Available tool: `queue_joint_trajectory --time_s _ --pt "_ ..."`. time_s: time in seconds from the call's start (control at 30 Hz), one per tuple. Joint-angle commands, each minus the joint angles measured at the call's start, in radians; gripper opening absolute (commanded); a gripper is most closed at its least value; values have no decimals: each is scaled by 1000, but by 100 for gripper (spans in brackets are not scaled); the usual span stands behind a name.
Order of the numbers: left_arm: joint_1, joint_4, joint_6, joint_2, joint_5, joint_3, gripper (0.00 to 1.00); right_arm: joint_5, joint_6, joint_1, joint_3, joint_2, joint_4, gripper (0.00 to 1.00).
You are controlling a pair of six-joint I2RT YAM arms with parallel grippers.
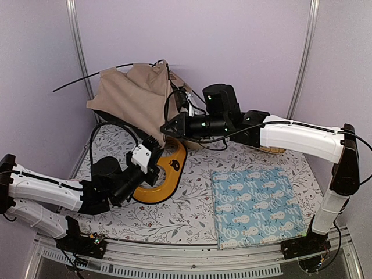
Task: Set up the pet tent
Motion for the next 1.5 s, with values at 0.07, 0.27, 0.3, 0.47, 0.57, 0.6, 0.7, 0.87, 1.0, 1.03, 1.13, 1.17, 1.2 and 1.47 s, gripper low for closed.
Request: queue_joint_trajectory --time_s 0.07,0.27,0.3,0.47,0.57,0.6,0.7,0.87,1.0,1.03,1.13,1.17,1.2,1.47 --pt "-17 -37 -17 -42 64 29 0 84 -19 15 14 5 62 0" --pt "-22 -66 -80 -76 80 44 0 118 -32 28 -15 15 98 0" --pt "-21 -76 -91 -80 85 54 0 124 -32 32 -23 16 106 0" --pt "-18 -113 -139 -89 98 83 0 149 -29 43 -65 10 140 0" --pt "-18 -122 -166 -110 118 88 0 198 -38 47 -88 6 140 0" --pt "-18 -126 -176 -118 120 87 0 213 -36 47 -98 2 143 0" --pt "-19 -142 -188 -136 120 85 0 262 -42 45 -114 -12 140 0" --pt "-1 -200 -247 -152 95 83 0 241 -56 33 -102 -21 135 0" --pt "51 -260 -343 -174 93 80 0 235 -65 34 -93 -15 113 0" --pt "60 -263 -360 -183 111 74 0 238 -65 34 -98 -15 115 0" --pt "68 -263 -375 -198 157 66 0 260 -59 35 -114 -17 121 0" --pt "68 -263 -372 -198 187 67 0 269 -59 34 -118 -19 123 0" --pt "68 -264 -369 -196 221 69 0 272 -59 34 -122 -20 130 0" --pt "81 -299 -429 -142 293 122 0 208 -68 72 -68 26 155 0"
